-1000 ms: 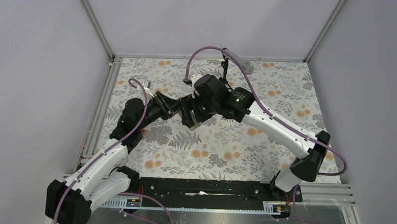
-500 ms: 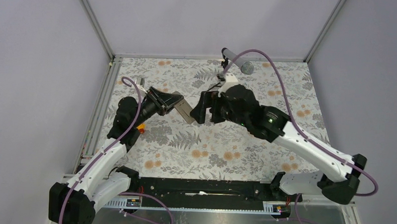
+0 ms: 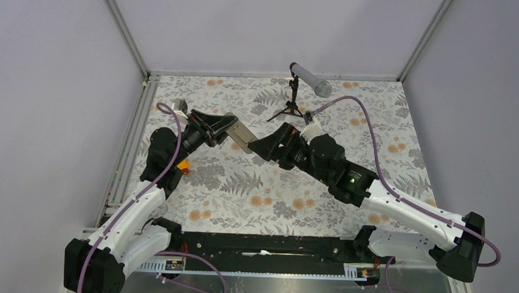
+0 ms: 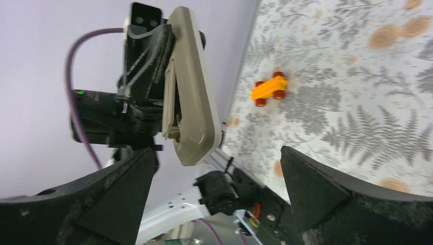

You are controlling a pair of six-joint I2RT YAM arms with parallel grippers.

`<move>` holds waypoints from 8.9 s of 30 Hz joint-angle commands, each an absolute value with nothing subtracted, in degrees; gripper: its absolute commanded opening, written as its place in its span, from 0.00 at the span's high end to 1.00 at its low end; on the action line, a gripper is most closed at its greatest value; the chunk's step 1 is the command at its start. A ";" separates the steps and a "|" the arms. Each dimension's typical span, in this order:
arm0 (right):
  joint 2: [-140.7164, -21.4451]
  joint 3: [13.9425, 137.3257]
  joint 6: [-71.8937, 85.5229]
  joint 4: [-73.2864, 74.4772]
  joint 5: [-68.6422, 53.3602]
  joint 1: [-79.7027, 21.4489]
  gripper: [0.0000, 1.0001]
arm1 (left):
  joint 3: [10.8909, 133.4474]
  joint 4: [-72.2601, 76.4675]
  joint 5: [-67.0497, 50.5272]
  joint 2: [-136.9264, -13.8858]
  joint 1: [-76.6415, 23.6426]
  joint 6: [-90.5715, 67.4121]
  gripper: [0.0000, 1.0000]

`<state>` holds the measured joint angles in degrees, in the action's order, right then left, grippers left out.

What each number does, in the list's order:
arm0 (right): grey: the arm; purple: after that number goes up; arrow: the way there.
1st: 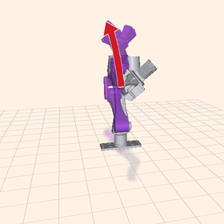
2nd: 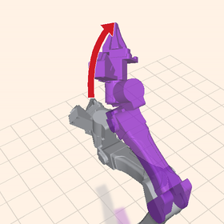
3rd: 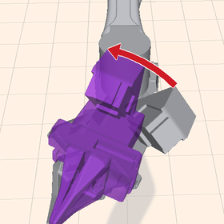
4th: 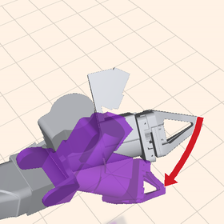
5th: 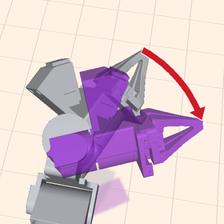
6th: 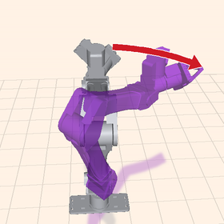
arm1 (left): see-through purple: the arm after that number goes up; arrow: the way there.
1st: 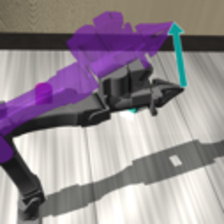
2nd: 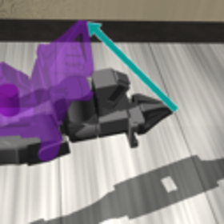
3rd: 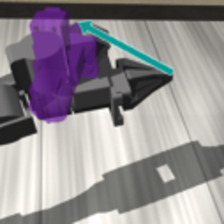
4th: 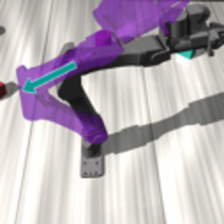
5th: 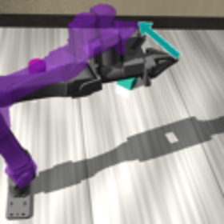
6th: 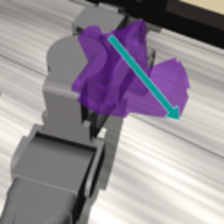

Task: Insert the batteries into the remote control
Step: Load the battery cover into the remote control.

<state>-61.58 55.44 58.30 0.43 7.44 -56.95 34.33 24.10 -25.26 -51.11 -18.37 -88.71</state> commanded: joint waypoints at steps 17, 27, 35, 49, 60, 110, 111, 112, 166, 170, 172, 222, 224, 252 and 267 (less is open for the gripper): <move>-63.43 54.09 66.12 -14.70 6.38 -57.13 0.13 | 31.44 35.40 -24.61 -48.74 -18.08 -100.23 1.00; -67.37 57.33 66.23 -10.55 6.35 -57.13 0.39 | 31.46 35.86 -24.50 -47.02 -18.81 -101.10 1.00; -68.23 59.83 63.85 -1.95 7.30 -57.13 0.52 | 33.42 34.59 -24.93 -46.20 -18.81 -97.57 1.00; -71.79 62.34 59.95 8.28 8.26 -57.05 0.74 | 38.10 32.08 -27.68 -46.48 -18.81 -91.52 1.00; -71.87 61.60 58.04 2.21 4.64 -54.91 0.42 | 36.83 32.83 -29.89 -46.69 -18.81 -94.17 1.00; -69.33 57.55 48.62 -10.15 -25.30 -44.88 0.10 | 35.60 32.16 -40.75 -52.64 -14.85 -83.29 1.00; -69.27 57.23 48.45 -10.34 -25.87 -44.84 0.12 | 35.42 32.85 -40.90 -52.65 -14.85 -83.32 1.00; -69.19 56.89 48.64 -10.59 -26.05 -44.85 0.16 | 35.23 33.58 -41.16 -52.71 -14.84 -83.32 1.00; -71.68 51.48 62.13 -13.41 -27.55 -44.01 0.52 | 28.01 48.03 -32.53 -47.42 -13.45 -83.23 1.00; -72.89 52.44 62.42 -13.14 -29.27 -43.96 0.50 | 28.47 48.80 -33.32 -48.10 -13.45 -83.04 1.00; -74.06 53.68 62.04 -12.88 -30.02 -44.03 0.48 | 28.46 49.46 -33.64 -48.41 -13.45 -83.36 1.00; -74.62 59.11 60.01 -7.22 -20.40 -42.77 0.12 | 32.17 34.87 -31.63 -52.52 -11.54 -75.46 1.00; -72.47 58.04 59.91 -4.43 -18.13 -42.65 0.12 | 31.60 35.73 -31.60 -53.01 -11.06 -74.18 1.00; -76.20 53.90 75.30 -20.88 -30.25 -42.98 0.50 | 29.27 37.28 -31.32 -52.64 -11.21 -71.98 1.00; -82.27 54.68 77.13 -26.02 -31.91 -42.97 0.63 | 28.26 37.60 -31.72 -52.38 -12.17 -71.68 1.00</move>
